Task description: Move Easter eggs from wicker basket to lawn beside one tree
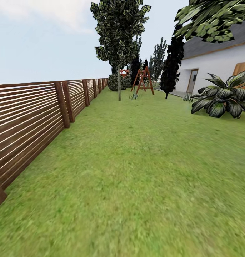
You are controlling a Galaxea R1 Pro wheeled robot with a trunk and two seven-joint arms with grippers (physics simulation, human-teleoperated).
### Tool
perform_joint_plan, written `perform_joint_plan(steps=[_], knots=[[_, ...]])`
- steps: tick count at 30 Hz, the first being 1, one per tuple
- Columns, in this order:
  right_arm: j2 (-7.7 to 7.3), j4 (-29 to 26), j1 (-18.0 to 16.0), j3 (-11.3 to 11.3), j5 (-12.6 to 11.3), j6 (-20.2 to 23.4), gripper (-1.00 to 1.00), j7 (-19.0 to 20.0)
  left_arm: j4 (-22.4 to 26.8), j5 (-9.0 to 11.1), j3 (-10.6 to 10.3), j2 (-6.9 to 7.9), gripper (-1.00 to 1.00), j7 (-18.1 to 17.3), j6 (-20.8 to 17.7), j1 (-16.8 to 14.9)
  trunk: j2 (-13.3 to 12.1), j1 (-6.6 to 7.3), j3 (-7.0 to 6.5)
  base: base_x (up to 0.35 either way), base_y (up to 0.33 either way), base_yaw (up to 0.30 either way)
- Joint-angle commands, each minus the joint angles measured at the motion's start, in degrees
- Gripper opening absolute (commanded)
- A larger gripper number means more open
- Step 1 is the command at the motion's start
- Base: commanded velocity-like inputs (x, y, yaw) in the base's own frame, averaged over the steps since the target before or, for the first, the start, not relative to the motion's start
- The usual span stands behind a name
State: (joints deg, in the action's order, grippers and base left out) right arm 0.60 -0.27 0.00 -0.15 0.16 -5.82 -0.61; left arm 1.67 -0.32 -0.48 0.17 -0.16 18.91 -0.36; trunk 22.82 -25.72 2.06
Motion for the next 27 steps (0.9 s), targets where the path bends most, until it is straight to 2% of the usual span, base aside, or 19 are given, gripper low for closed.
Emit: perform_joint_plan(steps=[1, 27], knots=[[-0.01, 0.0, 0.0, 0.0, 0.0, -0.2, 1.0, -0.1, -0.1, 0.0, 0.0, 0.01, 1.0, 0.0, 0.2, 0.0, 0.1, -0.07, 0.11, 0.322, -0.086, 0.0], [0.01, 0.0, 0.0, 0.0, 0.0, -0.2, 1.0, 0.0, -0.1, 0.0, 0.0, 0.01, 1.0, 0.0, 0.5, 0.0, 0.1, -0.07, 0.11, 0.31, -0.154, 0.0]])
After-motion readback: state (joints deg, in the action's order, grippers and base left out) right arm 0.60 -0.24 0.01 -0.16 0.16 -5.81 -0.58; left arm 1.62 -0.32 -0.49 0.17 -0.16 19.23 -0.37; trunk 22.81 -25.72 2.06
